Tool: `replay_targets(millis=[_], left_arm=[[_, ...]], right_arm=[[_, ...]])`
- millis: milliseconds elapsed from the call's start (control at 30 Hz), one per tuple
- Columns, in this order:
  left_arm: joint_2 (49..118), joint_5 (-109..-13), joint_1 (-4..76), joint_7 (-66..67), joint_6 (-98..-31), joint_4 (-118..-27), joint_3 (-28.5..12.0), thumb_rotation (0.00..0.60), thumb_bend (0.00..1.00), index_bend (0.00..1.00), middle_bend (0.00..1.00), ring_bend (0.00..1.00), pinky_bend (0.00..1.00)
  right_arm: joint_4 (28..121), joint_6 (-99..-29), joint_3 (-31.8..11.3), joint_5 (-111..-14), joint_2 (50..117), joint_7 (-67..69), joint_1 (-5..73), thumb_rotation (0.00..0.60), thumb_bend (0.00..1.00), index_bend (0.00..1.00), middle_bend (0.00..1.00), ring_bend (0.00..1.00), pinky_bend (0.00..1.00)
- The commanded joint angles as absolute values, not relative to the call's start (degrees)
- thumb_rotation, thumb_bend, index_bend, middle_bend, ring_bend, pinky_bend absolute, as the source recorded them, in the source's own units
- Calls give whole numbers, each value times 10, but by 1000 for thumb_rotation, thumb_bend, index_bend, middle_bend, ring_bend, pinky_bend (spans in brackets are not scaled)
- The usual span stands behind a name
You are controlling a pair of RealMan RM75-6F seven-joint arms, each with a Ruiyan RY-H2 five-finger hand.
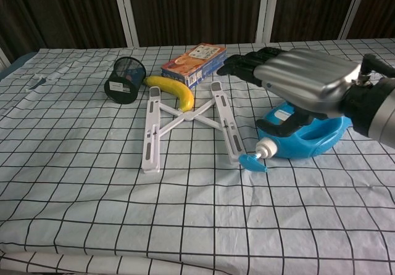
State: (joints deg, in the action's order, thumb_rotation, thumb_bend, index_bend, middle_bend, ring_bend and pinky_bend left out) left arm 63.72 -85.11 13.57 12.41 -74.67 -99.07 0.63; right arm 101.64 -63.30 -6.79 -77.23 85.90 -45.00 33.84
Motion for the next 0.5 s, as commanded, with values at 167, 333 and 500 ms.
replay_targets(millis=[167, 333, 500], left_arm=[[654, -914, 17, 34, -925, -868, 48, 600, 387, 0, 0, 0, 21], [692, -944, -28, -19, -994, -787, 61, 600, 392, 0, 0, 0, 20], [705, -957, -36, -29, -999, -767, 66, 600, 393, 0, 0, 0, 19]], right_arm=[[1040, -658, -63, -705, 724, -440, 294, 600, 357, 122, 832, 947, 931], [982, -581, -68, -608, 714, -399, 310, 600, 404, 125, 919, 1000, 990], [947, -509, -60, -568, 722, -356, 332, 600, 544, 125, 964, 1000, 1000]])
